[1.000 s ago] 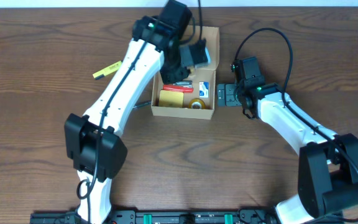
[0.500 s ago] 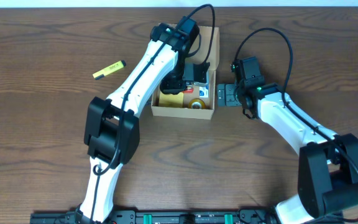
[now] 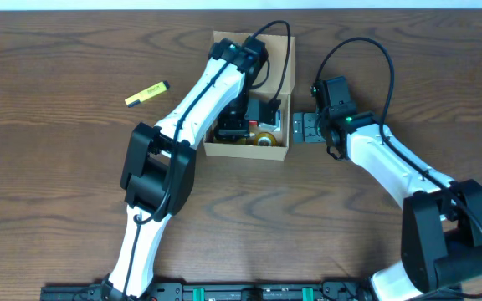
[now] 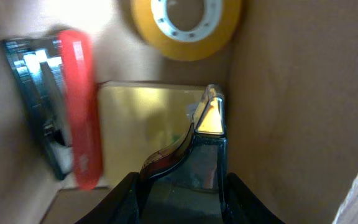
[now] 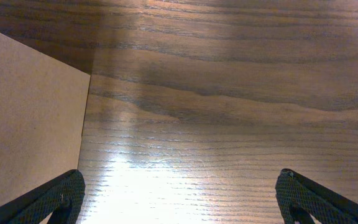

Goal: Pack container
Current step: 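Lower the tape dispenser into the box and open the left gripper, then withdraw the left gripper toward the yellow highlighter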

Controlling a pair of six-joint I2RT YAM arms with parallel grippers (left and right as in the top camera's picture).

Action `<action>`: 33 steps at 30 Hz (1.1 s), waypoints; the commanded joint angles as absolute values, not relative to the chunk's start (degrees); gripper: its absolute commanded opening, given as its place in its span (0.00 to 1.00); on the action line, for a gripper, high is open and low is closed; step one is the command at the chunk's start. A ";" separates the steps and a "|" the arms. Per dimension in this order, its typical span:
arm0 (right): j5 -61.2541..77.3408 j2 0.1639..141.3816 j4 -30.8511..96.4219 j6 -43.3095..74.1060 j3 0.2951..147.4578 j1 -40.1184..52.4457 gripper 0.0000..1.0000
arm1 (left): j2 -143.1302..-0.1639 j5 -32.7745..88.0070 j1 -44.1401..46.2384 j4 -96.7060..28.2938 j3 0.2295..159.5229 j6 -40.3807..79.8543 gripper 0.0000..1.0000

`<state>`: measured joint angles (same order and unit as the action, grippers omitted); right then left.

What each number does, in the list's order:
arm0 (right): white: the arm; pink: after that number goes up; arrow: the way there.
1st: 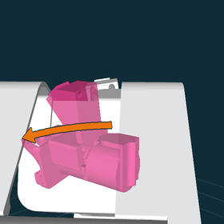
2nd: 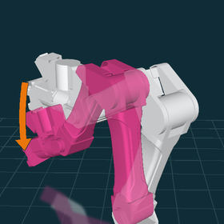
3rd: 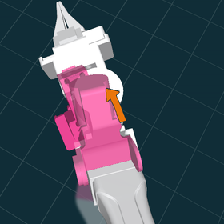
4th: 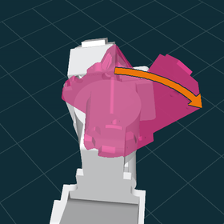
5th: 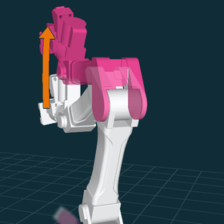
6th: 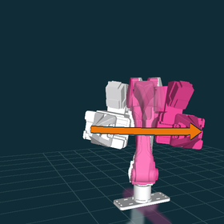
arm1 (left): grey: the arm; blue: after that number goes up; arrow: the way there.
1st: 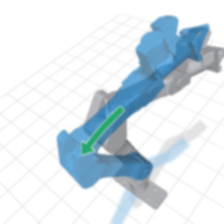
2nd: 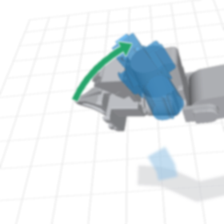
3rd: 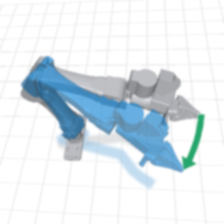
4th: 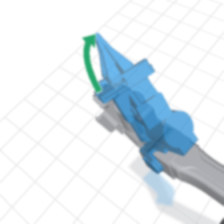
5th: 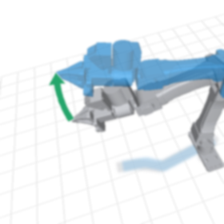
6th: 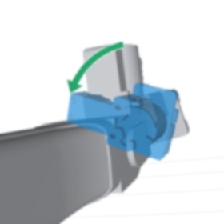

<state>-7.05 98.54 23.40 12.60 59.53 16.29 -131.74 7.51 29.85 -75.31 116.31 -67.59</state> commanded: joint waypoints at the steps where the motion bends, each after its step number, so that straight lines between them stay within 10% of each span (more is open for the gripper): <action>1: -7.03 99.02 23.57 13.23 59.44 15.79 0.99 | -132.11 8.82 30.24 -75.37 114.78 -68.45 0.16; 33: -7.03 99.02 23.59 13.23 59.44 15.79 0.99 | -130.19 2.48 30.11 -71.00 112.77 -68.14 0.57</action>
